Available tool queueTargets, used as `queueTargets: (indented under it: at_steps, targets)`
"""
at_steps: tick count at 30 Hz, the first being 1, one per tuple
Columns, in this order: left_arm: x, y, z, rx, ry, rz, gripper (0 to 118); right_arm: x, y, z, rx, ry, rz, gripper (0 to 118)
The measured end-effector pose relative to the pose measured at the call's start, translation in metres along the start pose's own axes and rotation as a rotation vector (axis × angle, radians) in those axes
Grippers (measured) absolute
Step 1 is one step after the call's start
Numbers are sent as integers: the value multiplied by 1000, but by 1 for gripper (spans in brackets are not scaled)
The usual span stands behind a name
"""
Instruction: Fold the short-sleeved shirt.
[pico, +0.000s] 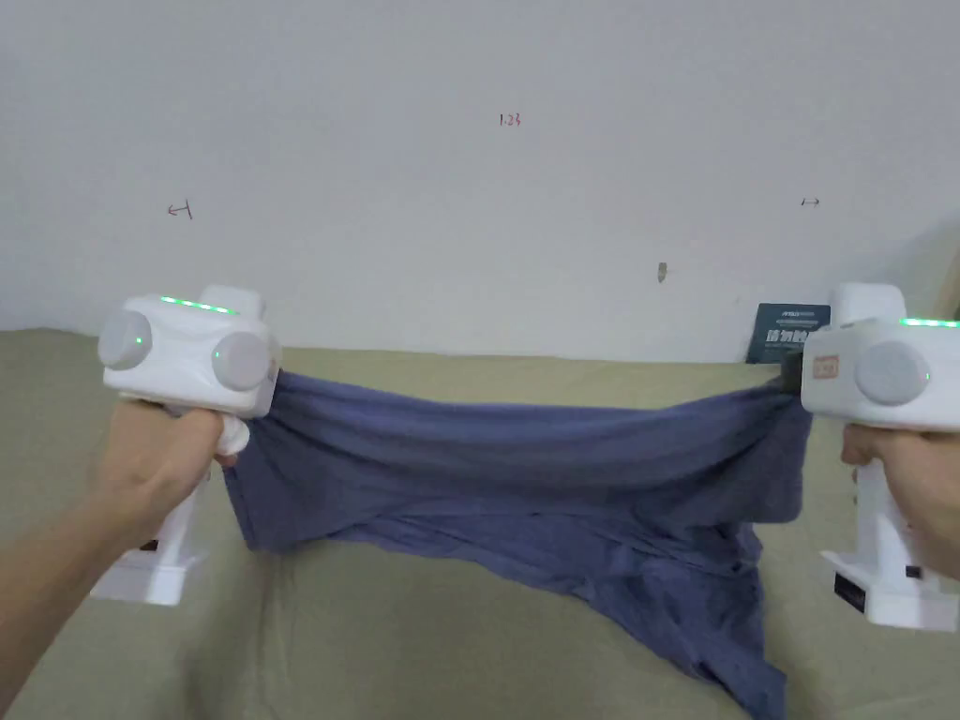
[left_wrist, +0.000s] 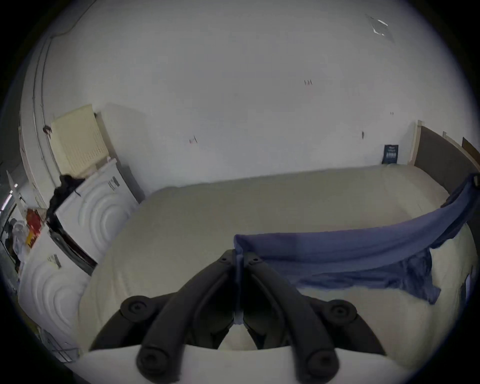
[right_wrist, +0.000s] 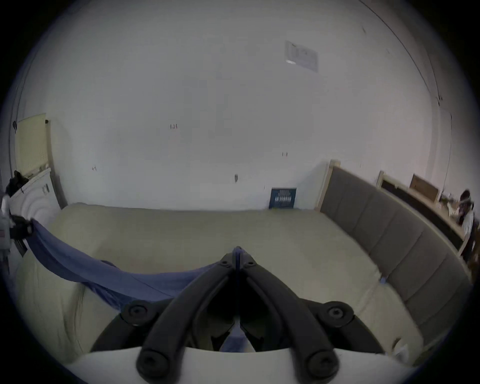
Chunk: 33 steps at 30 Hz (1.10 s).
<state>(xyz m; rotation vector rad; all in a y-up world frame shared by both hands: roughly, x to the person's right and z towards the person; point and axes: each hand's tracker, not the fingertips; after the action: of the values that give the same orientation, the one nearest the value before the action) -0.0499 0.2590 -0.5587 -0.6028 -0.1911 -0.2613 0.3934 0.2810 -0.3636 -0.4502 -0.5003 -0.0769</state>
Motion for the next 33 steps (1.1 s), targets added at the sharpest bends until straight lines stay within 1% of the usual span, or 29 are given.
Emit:
queueTargets:
  at_steps: [1, 2, 3, 5, 9, 10, 12, 13, 16, 17, 22, 23, 27, 33]
  targets:
    - [1, -13, 5, 6, 14, -8, 5, 2, -12, 5, -10, 6, -5, 1]
    - [0, -26, 10, 4, 13, -29, 5, 5, -23, 13, -31, 34, -16, 1]
    - [-2, -37, 18, 10, -1, -16, 5, 7, -36, 22, -38, 24, -26, 1]
    - [-7, -60, 32, 5, -7, -16, 5, 14, -61, 41, -47, 42, -37, 1]
    - [-20, -100, 57, -9, -22, -50, 5, 29, -110, 85, -97, 56, -73, 1]
    - [-23, -110, 68, -10, -30, -49, 5, 33, -124, 98, -102, 81, -83, 1]
    - [-28, -129, 88, -4, -42, -44, 5, 38, -146, 124, -111, 74, -85, 1]
    - [-32, -140, 99, -5, -59, -31, 5, 40, -157, 138, -122, 88, -69, 1]
    - [-41, -174, 130, -2, -90, -15, 5, 50, -188, 174, -128, 95, -56, 1]
    - [-43, -185, 137, -10, -95, -27, 5, 53, -196, 185, -123, 95, -57, 1]
    - [-54, -250, 177, -61, -137, 14, 5, 61, -242, 238, -146, 115, -31, 1]
    - [-54, -261, 185, -74, -146, 38, 5, 62, -248, 245, -152, 120, -28, 1]
    - [-63, -300, 196, -104, -149, 36, 5, 65, -274, 269, -183, 131, -27, 1]
    - [-69, -327, 203, -152, -164, 73, 5, 68, -295, 271, -225, 117, -41, 1]
